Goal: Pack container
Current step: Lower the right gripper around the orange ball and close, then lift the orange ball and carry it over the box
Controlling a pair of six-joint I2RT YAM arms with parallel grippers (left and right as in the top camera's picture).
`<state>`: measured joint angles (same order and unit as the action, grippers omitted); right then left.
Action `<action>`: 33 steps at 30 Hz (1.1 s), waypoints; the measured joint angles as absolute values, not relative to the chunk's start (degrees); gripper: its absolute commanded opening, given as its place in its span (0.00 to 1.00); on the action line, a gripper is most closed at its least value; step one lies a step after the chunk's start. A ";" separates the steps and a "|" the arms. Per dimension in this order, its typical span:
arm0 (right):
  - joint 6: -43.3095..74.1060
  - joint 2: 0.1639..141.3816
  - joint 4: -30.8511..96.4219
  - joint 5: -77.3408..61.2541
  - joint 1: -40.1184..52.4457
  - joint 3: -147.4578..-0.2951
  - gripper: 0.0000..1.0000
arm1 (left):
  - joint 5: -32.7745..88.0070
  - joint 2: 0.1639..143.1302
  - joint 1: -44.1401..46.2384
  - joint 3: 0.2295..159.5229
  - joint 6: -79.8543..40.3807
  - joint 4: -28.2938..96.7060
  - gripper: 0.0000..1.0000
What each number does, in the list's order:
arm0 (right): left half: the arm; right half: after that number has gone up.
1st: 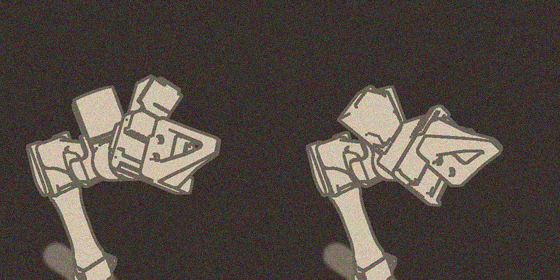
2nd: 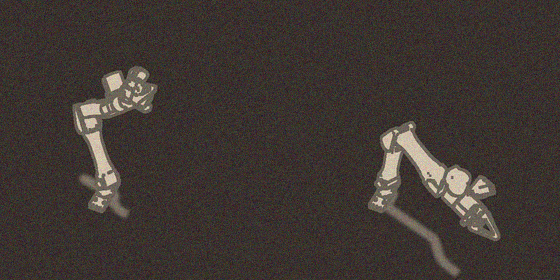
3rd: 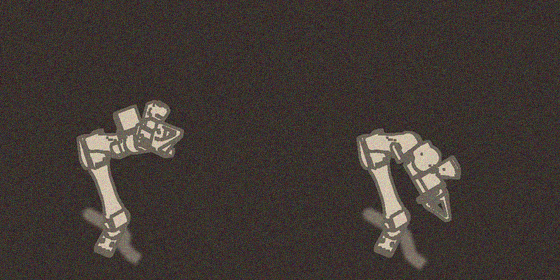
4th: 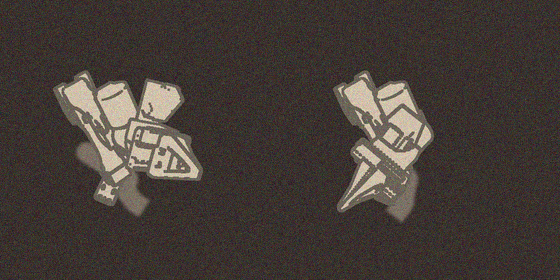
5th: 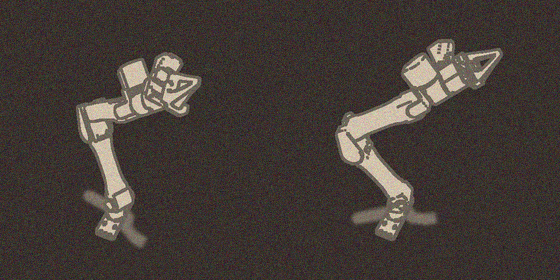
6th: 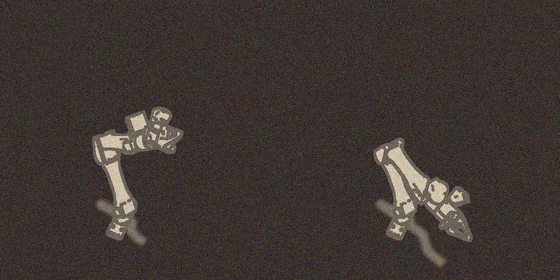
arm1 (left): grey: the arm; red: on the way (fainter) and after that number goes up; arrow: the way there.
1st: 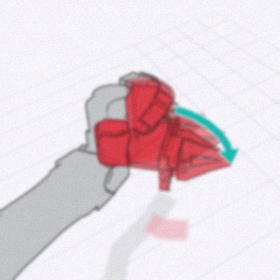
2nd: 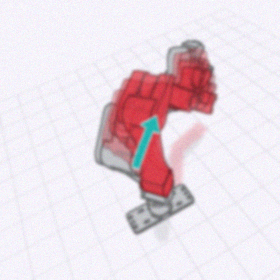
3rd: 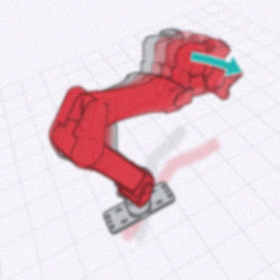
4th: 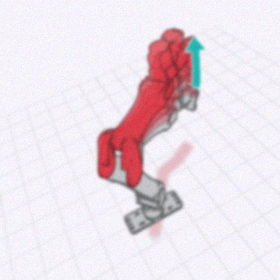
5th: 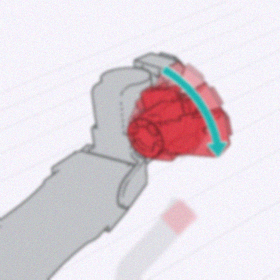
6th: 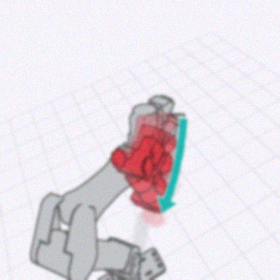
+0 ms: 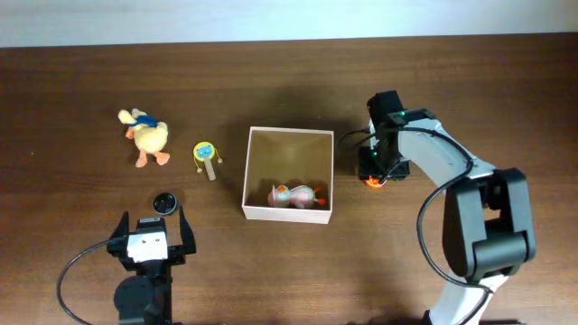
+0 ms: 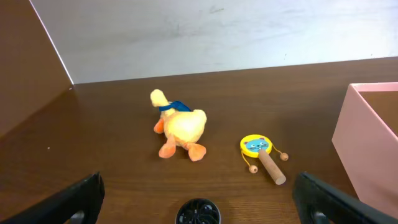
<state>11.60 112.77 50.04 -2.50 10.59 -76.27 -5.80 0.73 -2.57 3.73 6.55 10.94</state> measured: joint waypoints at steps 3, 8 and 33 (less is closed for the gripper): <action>11.53 113.40 50.00 -2.50 10.59 -76.27 0.52 | -5.80 0.73 -2.57 3.73 6.57 10.94 0.99; 11.27 113.69 49.54 -2.50 10.59 -76.27 0.38 | -5.80 0.73 -2.57 3.73 6.55 10.94 0.99; 9.17 113.86 50.83 -2.68 10.57 -83.79 0.35 | -5.80 0.73 -2.57 3.73 6.55 10.94 0.99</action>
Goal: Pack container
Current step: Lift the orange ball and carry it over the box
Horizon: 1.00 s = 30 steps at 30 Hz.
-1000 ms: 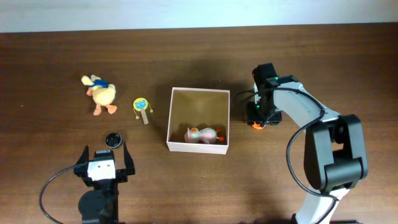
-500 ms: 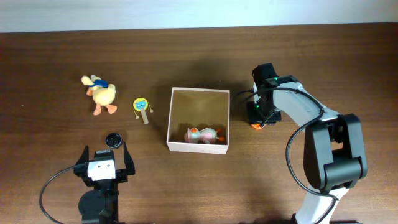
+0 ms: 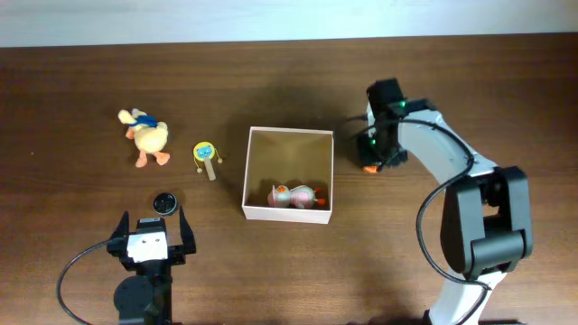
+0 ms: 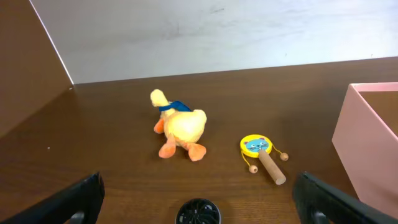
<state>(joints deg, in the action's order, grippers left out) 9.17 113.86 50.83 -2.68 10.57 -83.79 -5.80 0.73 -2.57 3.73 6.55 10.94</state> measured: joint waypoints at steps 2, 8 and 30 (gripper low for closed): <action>8.40 113.86 52.07 -2.66 10.57 -86.89 0.35 | -5.80 0.73 -2.57 3.73 6.55 10.94 0.99; 6.52 113.93 56.84 -2.63 10.57 -97.01 0.33 | -5.80 0.73 -2.57 3.73 6.57 10.94 0.99; 3.81 113.97 65.67 -2.74 22.33 -111.66 0.29 | -5.80 0.73 -2.57 3.73 6.55 10.94 0.99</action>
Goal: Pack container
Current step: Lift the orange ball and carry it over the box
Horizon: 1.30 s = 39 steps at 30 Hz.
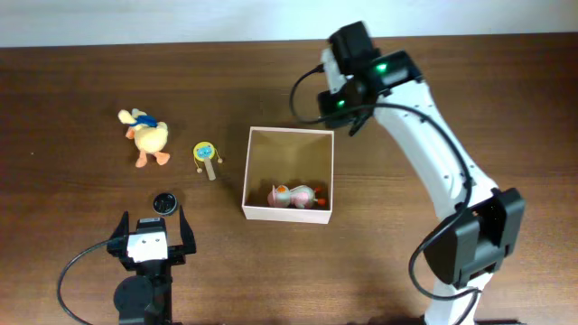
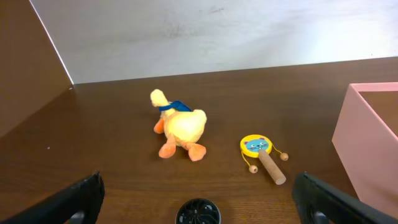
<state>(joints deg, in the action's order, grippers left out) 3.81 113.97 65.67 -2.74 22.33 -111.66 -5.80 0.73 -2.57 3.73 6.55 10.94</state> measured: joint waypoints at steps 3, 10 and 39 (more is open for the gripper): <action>3.75 113.97 65.60 -2.92 24.51 -111.66 0.29 | -5.80 0.73 -2.57 3.73 6.55 10.94 0.99; 3.60 116.33 65.19 -2.92 27.11 -111.66 0.29 | -5.80 0.73 -2.57 3.73 6.55 10.94 0.99; 3.20 122.43 67.09 -2.94 27.90 -107.50 0.29 | -5.80 0.73 -2.57 3.73 6.57 10.94 0.99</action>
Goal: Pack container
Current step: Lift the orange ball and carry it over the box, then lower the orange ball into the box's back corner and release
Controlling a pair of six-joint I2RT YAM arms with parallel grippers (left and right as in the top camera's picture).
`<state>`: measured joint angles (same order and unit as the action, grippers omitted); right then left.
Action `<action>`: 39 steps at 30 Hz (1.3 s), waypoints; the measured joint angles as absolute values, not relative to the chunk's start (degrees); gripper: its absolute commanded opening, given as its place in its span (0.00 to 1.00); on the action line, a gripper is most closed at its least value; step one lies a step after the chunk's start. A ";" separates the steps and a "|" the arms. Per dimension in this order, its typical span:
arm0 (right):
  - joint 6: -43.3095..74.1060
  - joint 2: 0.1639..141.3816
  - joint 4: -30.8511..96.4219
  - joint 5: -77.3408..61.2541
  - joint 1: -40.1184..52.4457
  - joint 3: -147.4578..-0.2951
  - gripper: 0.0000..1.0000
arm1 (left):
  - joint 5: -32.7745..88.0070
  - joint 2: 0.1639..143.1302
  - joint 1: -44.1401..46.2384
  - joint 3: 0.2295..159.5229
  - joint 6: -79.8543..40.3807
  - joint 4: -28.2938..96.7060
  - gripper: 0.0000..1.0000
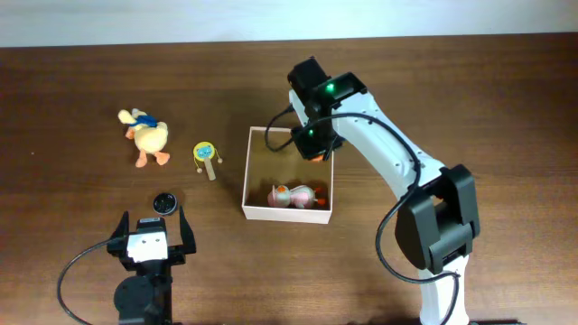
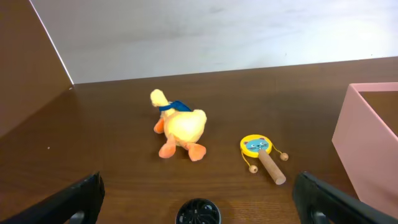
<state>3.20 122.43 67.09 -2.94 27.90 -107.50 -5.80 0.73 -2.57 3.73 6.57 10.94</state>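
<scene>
The open cardboard box [image 1: 246, 176] stands mid-table; in the left wrist view its pink wall [image 2: 367, 149] shows at the right. A pink plush toy [image 1: 293, 194] lies inside it. My right gripper [image 1: 312, 146] hangs over the box's far right corner, shut on a small orange object [image 1: 318, 156] that is mostly hidden by the fingers. Left of the box lie a yellow plush duck [image 1: 149, 137] [image 2: 180, 127], a yellow rattle drum [image 1: 207, 157] [image 2: 261, 155] and a black round disc [image 1: 163, 202] [image 2: 198, 213]. My left gripper [image 1: 149, 236] [image 2: 199, 186] rests open near the front edge, just behind the disc.
The brown table [image 1: 452, 90] runs to a pale wall [image 2: 217, 31] at the back. The right arm [image 1: 397, 162] stretches from the front right across to the box.
My right gripper has moved from beyond the box's far right corner to just over that corner, the orange object in it. The left arm and the toys have not moved.
My right gripper was down on the orange object on the table right of the box. Then the object sat slightly further back under it. Later the gripper was off that spot, beyond the box's far edge, and now it holds the object over the box.
</scene>
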 measured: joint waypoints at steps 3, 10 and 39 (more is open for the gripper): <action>3.18 122.45 66.08 -3.11 27.92 -105.23 0.29 | -5.80 0.73 -2.57 3.73 6.57 10.94 0.99; 2.52 122.63 62.33 -3.11 27.97 -101.93 0.29 | -5.80 0.73 -2.57 3.73 6.57 10.94 0.99; -0.23 122.76 58.61 -3.14 27.62 -101.86 0.56 | -5.80 0.73 -2.57 3.73 6.55 10.94 0.99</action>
<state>-0.23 122.76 58.61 -3.14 27.62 -101.86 -5.80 0.73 -2.57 3.73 6.55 10.94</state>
